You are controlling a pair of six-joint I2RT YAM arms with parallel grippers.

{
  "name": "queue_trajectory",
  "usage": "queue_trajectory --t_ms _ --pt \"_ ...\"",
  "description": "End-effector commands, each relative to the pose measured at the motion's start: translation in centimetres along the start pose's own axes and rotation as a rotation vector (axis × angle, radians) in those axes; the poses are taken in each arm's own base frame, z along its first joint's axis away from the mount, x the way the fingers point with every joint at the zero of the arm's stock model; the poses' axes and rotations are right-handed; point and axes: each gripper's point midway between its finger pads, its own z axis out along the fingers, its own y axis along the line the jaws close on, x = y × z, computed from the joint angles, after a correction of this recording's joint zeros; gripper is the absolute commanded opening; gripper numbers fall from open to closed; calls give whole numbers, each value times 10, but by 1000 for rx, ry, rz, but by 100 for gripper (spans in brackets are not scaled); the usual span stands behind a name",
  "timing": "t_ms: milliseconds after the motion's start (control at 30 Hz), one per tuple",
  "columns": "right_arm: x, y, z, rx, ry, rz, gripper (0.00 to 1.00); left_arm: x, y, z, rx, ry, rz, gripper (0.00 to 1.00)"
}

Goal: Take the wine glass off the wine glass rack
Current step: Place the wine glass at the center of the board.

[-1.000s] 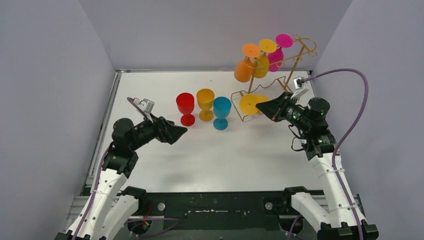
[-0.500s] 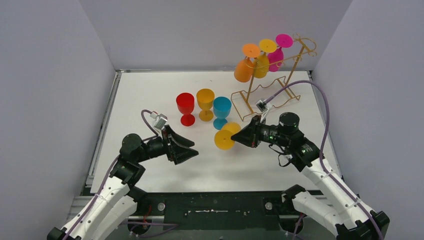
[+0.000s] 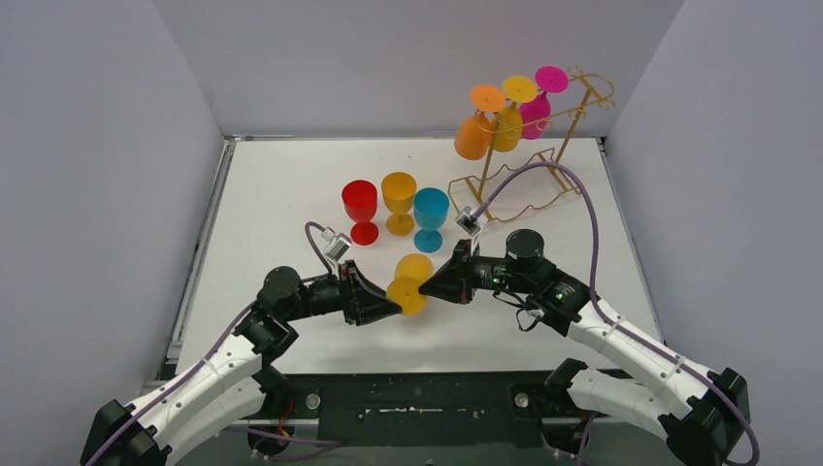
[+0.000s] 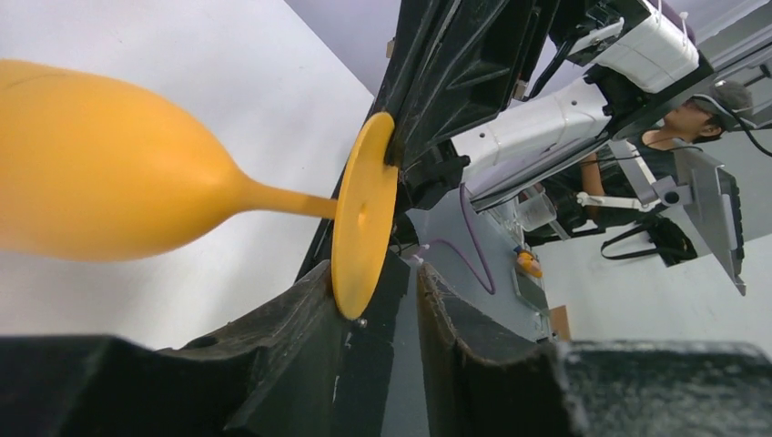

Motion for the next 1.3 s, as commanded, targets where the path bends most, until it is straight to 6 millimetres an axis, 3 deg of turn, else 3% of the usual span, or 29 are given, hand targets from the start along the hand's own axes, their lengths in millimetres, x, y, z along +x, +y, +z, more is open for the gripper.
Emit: queue_trajectory --t_ms 0,333,467,633,733,833,967,1067,1100,1200,1267 --pt "-20 11 10 -31 -84 -72 0 -16 -13 3 24 -64 65 30" --pt "-13 15 14 -57 -70 -77 0 -8 -9 -2 -16 -24 72 0" --pt "-10 18 16 -78 -46 -89 0 -10 -11 -4 -18 -27 92 0" --pt "-1 18 17 -86 -8 -110 18 -11 -14 -4 -6 -23 116 0" --pt "2 18 18 -88 5 -119 18 -11 -16 -3 12 -16 127 0" --pt "0 17 20 -77 -5 -129 3 -10 -18 -3 22 -8 132 0" --pt "0 17 21 -85 -8 -134 0 -7 -22 -4 42 5 144 0" --pt "-2 19 21 -89 -18 -151 0 -4 -16 -5 6 41 155 28" --pt "-4 17 21 -79 -26 -159 0 -2 -14 -6 -4 55 164 32" --pt "-8 16 20 -61 -40 -174 0 -3 -16 -6 -7 73 184 36" --pt "-9 17 20 -65 -46 -182 0 -5 -16 -5 -13 72 189 31"
